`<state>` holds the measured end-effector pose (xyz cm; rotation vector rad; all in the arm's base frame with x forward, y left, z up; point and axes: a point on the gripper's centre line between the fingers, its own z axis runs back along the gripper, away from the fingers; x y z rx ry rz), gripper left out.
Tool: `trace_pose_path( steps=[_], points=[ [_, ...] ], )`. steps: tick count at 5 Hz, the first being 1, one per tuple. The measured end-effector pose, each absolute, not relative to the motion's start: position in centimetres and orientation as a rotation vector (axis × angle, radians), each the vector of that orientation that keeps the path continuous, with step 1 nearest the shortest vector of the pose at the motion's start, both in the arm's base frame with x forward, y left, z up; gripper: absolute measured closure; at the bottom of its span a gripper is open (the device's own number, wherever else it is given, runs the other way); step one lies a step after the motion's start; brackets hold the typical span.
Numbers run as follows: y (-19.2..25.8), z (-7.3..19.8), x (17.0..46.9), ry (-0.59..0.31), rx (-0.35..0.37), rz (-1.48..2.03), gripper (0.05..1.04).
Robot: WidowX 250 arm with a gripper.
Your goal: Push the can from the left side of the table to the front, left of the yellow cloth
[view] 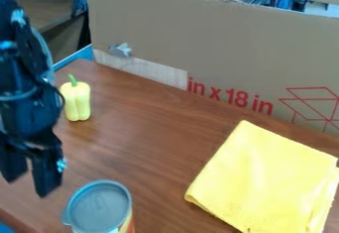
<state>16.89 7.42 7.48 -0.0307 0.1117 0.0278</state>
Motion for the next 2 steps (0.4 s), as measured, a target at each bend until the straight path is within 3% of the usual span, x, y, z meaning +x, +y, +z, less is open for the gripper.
trace_pose_path(
  steps=[1,2],
  points=[
    [10.7,9.7,17.1,0.082,0.137,0.033,0.085],
    [13.3,11.4,17.0,0.077,0.197,-0.008,0.085]
  ],
)
